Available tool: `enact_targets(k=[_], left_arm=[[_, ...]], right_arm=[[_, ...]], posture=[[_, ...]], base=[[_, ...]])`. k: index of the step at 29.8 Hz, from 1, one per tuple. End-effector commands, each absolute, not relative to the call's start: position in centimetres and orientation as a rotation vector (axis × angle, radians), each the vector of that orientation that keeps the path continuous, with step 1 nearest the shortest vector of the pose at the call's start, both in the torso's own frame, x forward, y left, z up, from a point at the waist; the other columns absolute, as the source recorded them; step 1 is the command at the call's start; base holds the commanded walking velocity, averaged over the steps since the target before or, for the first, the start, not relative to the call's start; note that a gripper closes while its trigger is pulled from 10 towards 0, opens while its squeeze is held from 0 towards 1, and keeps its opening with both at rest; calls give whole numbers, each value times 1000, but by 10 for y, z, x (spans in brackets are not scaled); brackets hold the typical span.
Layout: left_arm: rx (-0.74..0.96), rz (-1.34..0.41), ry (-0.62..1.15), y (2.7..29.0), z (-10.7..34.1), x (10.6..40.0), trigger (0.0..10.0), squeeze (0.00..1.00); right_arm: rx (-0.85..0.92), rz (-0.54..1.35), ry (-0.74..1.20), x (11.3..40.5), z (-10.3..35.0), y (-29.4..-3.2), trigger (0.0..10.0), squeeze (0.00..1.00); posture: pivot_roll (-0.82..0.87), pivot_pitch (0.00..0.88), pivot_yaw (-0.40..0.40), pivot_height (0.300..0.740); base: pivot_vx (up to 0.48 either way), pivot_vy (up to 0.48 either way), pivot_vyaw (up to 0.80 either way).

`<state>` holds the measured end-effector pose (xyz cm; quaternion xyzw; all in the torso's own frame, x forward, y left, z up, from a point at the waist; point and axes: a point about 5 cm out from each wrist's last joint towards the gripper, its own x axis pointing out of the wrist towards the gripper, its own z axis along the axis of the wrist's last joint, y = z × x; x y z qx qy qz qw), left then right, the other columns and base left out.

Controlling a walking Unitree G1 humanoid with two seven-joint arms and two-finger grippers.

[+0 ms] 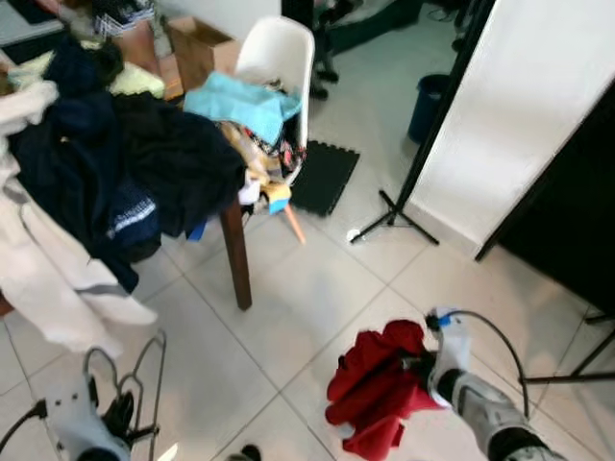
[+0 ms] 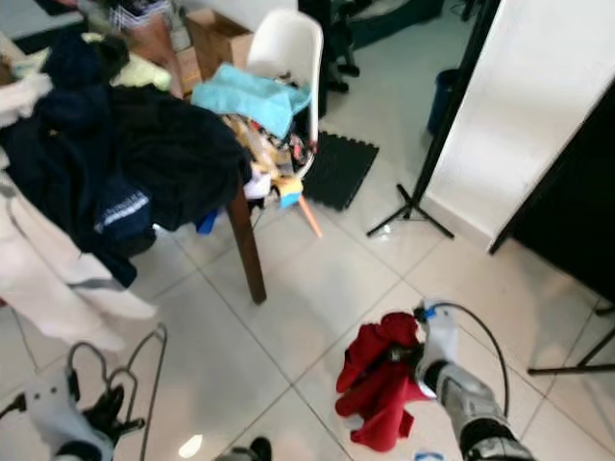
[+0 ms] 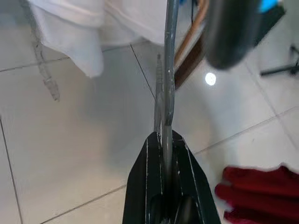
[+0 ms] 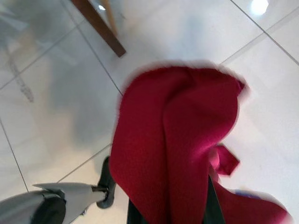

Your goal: Hang hanger

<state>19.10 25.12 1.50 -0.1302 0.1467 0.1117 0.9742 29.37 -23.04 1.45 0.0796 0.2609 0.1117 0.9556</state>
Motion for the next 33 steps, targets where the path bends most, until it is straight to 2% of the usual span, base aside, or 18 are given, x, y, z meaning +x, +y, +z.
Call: enact_targets(k=[1,5,6,7,9,10,11,12,14,15,17,19,21,22,24,25,28,33], left_arm=[[-260,214,343,250,7,183,10000,0],[-263,204,348,248,5,183,10000,0],[-193,159,335,248,9,186,10000,0],[-193,159,335,248,9,186,10000,0],[-121,86,246,251,34,200,10000,0],[-121,86,246,251,34,200,10000,0],[-90,50,177,251,55,210,10000,0],[-90,50,177,251,55,210,10000,0],[-59,3,25,248,101,230,10000,0],[-59,3,25,248,101,230,10000,0],[-68,-19,-156,238,152,246,10000,0],[-78,-22,-215,234,169,250,10000,0],[-40,-40,-315,225,200,255,10000,0],[-40,-40,-315,225,200,255,10000,0],[2,-56,-384,218,223,257,10000,0],[2,-56,-384,218,223,257,10000,0],[73,-69,-448,214,252,260,10000,0],[96,-51,-494,216,270,261,10000,0]], right_arm=[[172,202,550,286,7,-233,10000,0],[179,189,551,285,6,-234,10000,0],[189,165,517,292,13,-235,10000,0],[189,165,517,292,13,-235,10000,0],[215,175,375,323,50,-233,10000,0],[215,175,375,323,50,-233,10000,0],[225,206,274,345,81,-228,10000,0],[225,206,274,345,81,-228,10000,0],[244,294,75,381,150,-207,10000,0],[244,294,75,381,150,-207,10000,0],[278,430,-124,399,221,-173,10000,0],[293,485,-186,400,242,-162,10000,0],[309,609,-300,394,275,-136,10000,0],[309,609,-300,394,275,-136,10000,0],[323,672,-358,389,294,-115,10000,0],[323,672,-358,389,294,-115,10000,0],[361,721,-383,387,308,-88,10000,0],[362,755,-392,385,313,-75,10000,0]], posture=[[-8,180,-66,740],[-4,173,-67,740],[1,128,-68,740],[1,128,-68,740],[6,113,-69,740],[6,113,-69,740],[14,103,-71,740],[14,103,-71,740],[13,95,-67,740],[13,95,-67,740],[21,90,-75,740],[21,90,-75,740],[29,90,-81,740],[29,90,-81,740],[32,85,-71,740],[32,85,-71,740],[42,79,-71,740],[49,80,-75,740]], base=[[0,0,706],[0,0,706],[0,0,688],[0,0,688],[0,0,0],[0,0,0],[0,0,0],[0,0,0],[0,0,0],[0,0,0],[0,0,0],[0,0,0],[285,0,0],[300,0,0],[309,0,0],[315,0,0],[316,0,0],[316,0,0]])
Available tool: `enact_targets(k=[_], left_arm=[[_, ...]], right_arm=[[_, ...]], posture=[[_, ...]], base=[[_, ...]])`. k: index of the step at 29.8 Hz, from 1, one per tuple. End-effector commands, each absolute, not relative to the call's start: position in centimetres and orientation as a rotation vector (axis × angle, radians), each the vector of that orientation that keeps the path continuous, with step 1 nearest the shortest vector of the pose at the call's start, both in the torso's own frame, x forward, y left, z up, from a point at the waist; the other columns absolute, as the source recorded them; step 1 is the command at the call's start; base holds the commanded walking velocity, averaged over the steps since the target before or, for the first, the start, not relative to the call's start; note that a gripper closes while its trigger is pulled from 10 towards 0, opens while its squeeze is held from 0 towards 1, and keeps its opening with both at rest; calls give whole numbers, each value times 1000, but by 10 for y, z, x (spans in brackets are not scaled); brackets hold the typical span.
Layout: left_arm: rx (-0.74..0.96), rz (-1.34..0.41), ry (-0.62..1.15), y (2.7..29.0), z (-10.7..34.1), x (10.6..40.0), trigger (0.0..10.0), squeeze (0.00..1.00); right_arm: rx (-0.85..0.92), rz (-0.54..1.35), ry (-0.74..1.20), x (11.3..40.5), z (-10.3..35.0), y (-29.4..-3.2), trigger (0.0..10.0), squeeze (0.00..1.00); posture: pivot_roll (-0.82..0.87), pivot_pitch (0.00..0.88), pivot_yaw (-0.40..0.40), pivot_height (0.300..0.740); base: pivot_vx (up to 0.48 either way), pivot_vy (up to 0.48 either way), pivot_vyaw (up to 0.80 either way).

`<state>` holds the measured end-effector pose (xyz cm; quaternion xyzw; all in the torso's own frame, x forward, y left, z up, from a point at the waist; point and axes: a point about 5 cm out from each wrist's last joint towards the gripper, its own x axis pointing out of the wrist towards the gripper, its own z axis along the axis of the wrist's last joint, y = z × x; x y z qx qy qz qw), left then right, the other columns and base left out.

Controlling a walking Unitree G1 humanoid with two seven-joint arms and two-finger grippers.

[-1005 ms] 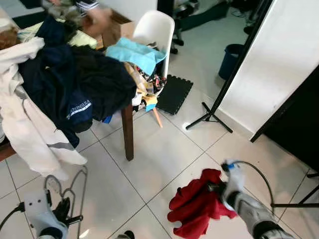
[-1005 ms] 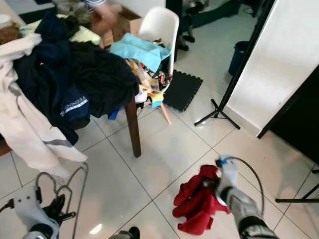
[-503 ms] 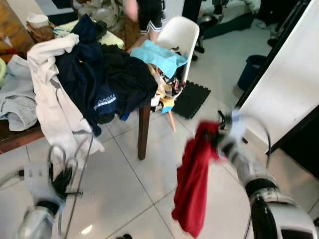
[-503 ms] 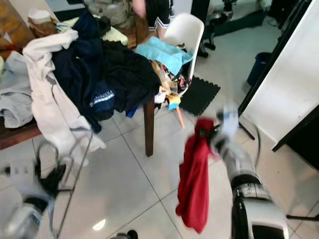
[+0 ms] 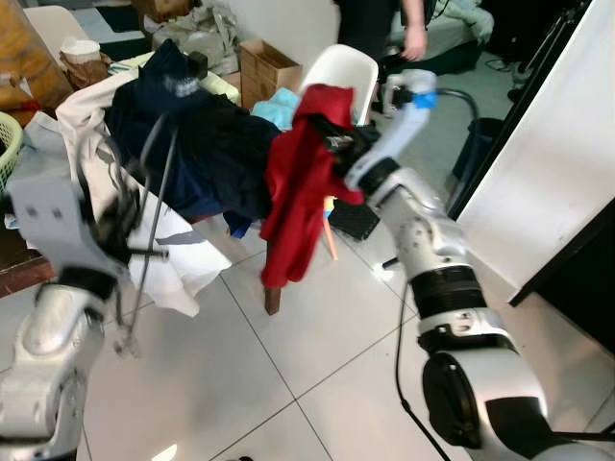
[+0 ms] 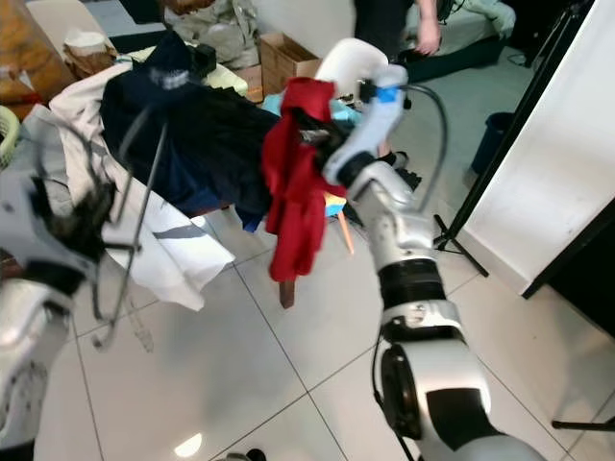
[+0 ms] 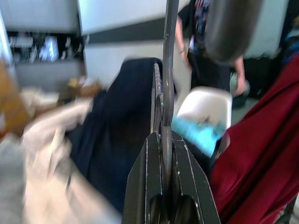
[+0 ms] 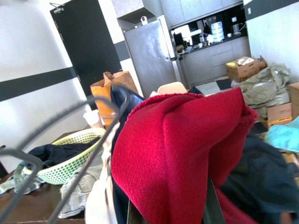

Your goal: Hang hanger

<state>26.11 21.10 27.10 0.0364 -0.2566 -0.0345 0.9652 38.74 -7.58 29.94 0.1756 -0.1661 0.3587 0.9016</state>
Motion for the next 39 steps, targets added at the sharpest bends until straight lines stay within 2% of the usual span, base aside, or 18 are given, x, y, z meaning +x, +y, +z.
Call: enact_targets(k=[1,3,5,7,15,17,18,20,22,24,26,27,28,29,30,31,35,39], left_arm=[[106,-40,-499,216,276,260,10000,0],[133,-33,-462,216,274,261,10000,0],[117,-71,-317,210,257,263,10000,0],[96,-88,-288,206,252,263,10000,0],[36,-64,-388,210,280,261,10000,0],[77,-190,-439,205,303,257,10000,0],[77,-190,-439,205,303,257,10000,0],[74,-365,-464,195,320,247,10000,0],[73,-413,-474,192,325,243,10000,0],[52,-387,-526,199,339,240,10000,0],[10,-202,-592,225,360,239,10000,0],[-6,-24,-596,251,367,238,10000,0],[-6,-24,-596,251,367,238,10000,0],[-34,244,-589,291,371,230,10000,0],[-34,244,-589,291,371,230,10000,0],[-35,353,-592,309,373,222,10000,0],[-23,449,-605,327,376,210,10000,0],[86,417,-574,322,378,207,10000,0]], right_arm=[[366,768,-393,384,315,-71,10000,0],[363,775,-393,383,317,-70,10000,0],[361,782,-388,381,319,-70,10000,0],[354,779,-386,381,319,-71,10000,0],[335,774,-370,380,314,-76,10000,0],[326,767,-365,381,311,-78,10000,0],[326,767,-365,381,311,-78,10000,0],[323,763,-364,381,310,-79,10000,0],[322,763,-364,381,309,-79,10000,0],[321,764,-359,381,308,-80,10000,0],[317,766,-350,381,306,-81,10000,0],[312,769,-343,380,305,-81,10000,0],[312,769,-343,380,305,-81,10000,0],[308,775,-339,379,303,-82,10000,0],[308,775,-339,379,303,-82,10000,0],[304,778,-343,378,303,-82,10000,0],[305,781,-355,378,305,-82,10000,0],[303,785,-383,376,312,-81,10000,0]], posture=[[50,79,-76,740],[52,81,-76,740],[53,84,-77,740],[49,89,-74,740],[47,97,-77,740],[47,100,-74,740],[47,100,-74,740],[47,101,-73,740],[47,101,-73,740],[44,102,-70,740],[46,104,-69,740],[45,107,-68,740],[45,107,-68,740],[45,107,-67,740],[45,107,-67,740],[46,109,-68,740],[46,109,-69,740],[50,111,-72,740]], base=[[319,0,0],[315,0,0],[311,0,0],[302,0,0],[290,0,0],[291,0,397],[292,0,794],[291,0,794],[292,0,794],[330,0,781],[334,0,0],[341,0,0],[341,0,0],[337,0,0],[337,0,0],[341,0,0],[345,0,123],[357,0,695]])
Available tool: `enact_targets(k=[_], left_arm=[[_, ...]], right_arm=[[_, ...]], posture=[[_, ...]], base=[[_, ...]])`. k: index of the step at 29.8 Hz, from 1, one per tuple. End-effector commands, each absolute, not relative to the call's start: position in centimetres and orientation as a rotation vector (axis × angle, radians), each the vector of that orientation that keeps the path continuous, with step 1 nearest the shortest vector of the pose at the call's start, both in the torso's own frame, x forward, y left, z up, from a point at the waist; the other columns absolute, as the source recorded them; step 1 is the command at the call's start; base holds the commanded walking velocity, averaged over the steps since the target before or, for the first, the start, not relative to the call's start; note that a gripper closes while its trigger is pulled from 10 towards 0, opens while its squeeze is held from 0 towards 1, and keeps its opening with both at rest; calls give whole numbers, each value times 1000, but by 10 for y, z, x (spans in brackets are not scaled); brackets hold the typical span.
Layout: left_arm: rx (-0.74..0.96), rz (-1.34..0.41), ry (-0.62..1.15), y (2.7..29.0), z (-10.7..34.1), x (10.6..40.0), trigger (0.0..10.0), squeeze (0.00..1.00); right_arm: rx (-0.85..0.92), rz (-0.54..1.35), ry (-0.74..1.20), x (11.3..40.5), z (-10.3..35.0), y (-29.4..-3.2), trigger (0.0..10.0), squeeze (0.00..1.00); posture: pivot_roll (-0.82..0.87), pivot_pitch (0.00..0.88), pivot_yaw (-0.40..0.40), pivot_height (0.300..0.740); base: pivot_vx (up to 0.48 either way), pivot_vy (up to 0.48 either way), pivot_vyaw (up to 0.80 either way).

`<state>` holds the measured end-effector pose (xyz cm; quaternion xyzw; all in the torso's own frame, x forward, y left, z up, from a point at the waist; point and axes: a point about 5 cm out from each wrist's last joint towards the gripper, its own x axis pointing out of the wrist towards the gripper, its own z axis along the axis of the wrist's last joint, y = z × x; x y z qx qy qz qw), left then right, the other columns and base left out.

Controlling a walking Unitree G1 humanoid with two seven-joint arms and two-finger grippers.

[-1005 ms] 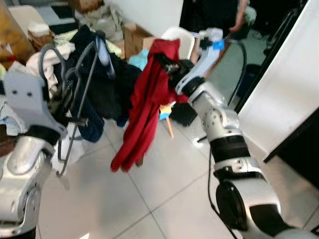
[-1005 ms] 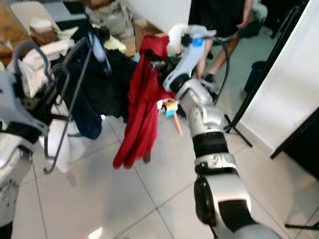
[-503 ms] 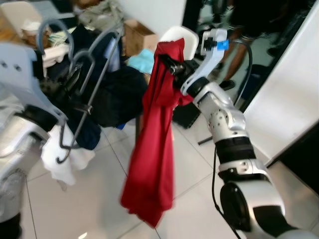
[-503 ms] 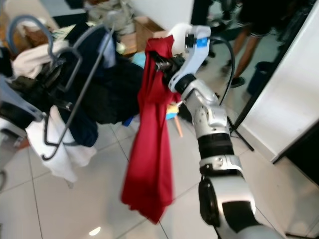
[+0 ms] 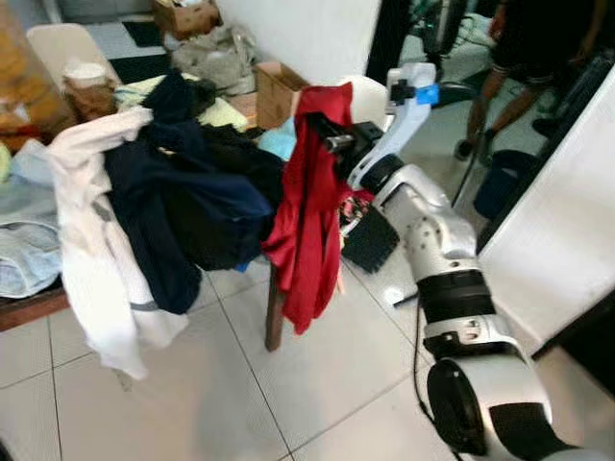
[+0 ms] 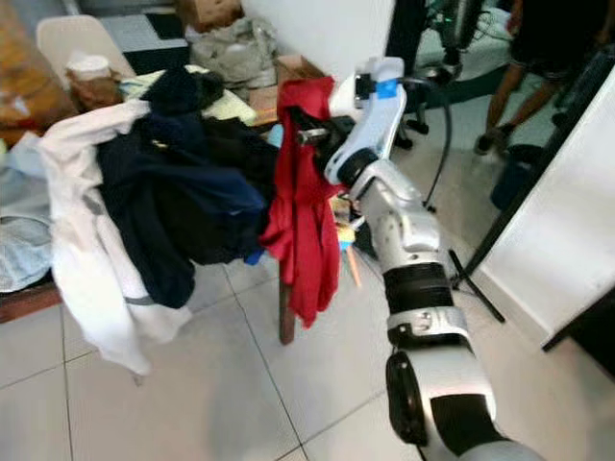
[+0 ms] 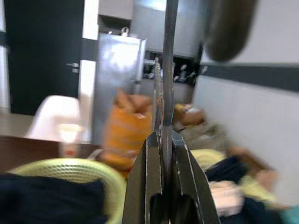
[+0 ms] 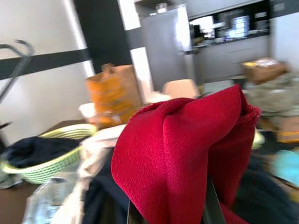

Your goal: Hang hanger

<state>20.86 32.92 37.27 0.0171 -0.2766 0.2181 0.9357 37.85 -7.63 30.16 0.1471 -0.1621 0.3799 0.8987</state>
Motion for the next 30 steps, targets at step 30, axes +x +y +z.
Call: enact_targets(k=[30], left_arm=[[102,115,-393,249,329,244,10000,0]], right_arm=[[373,813,-525,360,358,-77,10000,0]], posture=[[56,132,-62,740]], base=[[480,0,332]])
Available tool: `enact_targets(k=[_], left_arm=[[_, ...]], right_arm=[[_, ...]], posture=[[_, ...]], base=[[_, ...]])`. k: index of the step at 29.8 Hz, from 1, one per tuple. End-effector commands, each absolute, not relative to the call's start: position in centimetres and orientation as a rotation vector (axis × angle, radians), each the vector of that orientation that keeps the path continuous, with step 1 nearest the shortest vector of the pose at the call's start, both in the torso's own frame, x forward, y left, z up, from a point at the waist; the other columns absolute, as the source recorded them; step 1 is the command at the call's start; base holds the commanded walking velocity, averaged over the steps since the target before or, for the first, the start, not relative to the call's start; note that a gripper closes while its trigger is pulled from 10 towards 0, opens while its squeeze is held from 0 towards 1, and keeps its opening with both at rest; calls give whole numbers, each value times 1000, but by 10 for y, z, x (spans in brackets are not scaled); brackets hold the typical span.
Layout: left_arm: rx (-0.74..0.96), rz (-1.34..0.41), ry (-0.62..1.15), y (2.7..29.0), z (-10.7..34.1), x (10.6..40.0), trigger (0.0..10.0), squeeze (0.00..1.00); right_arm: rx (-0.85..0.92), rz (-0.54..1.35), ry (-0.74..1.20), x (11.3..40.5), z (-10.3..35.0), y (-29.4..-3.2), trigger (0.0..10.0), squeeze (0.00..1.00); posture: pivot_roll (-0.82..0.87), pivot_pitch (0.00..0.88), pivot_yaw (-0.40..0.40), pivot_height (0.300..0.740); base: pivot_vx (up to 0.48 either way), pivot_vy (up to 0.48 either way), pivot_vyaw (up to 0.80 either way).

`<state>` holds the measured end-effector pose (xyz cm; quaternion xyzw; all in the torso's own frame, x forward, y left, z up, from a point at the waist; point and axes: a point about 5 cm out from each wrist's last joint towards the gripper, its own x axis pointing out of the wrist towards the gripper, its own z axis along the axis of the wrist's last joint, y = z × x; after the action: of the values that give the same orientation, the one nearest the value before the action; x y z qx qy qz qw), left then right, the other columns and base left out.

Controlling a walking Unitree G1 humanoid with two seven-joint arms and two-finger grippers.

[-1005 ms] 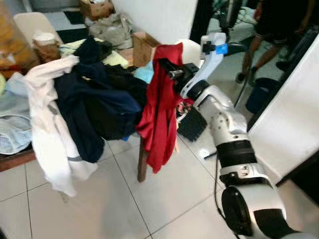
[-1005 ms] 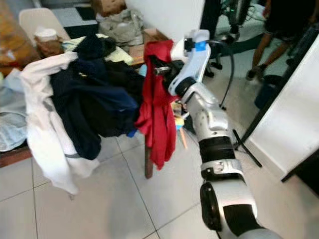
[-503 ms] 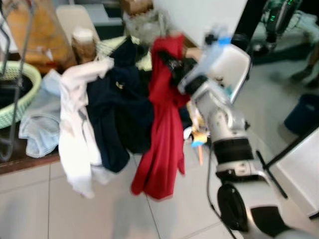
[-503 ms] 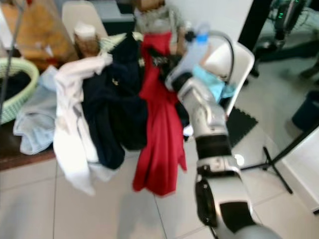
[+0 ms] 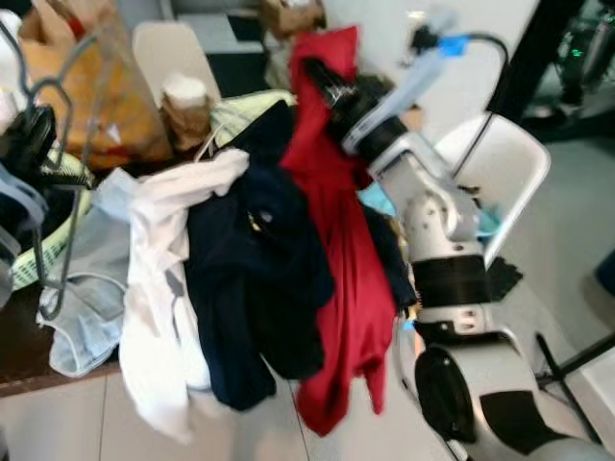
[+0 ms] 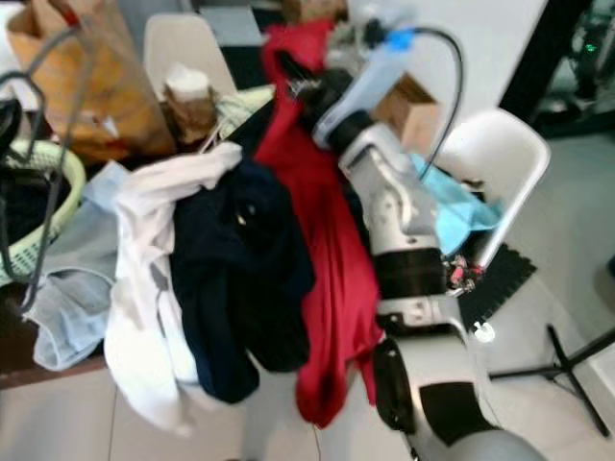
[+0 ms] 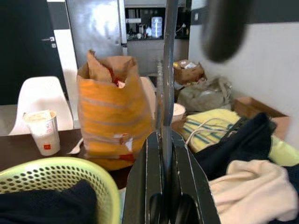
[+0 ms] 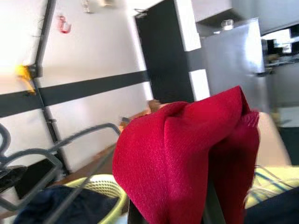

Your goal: Hang hanger

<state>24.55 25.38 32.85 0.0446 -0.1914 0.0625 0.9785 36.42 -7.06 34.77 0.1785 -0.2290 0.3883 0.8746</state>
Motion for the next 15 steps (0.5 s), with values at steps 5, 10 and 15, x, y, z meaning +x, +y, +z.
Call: enact_targets(k=[5,10,15], left_arm=[[112,137,-409,249,333,244,10000,0],[108,188,-420,252,335,245,10000,0],[93,189,-411,250,331,246,10000,0]], right_arm=[[377,836,-540,355,364,-73,10000,0],[386,857,-542,353,365,-70,10000,0],[340,903,-494,349,357,-59,10000,0]], posture=[[55,135,-60,740],[55,135,-60,740],[48,129,-54,740]], base=[[427,0,800],[0,0,796],[0,0,739]])
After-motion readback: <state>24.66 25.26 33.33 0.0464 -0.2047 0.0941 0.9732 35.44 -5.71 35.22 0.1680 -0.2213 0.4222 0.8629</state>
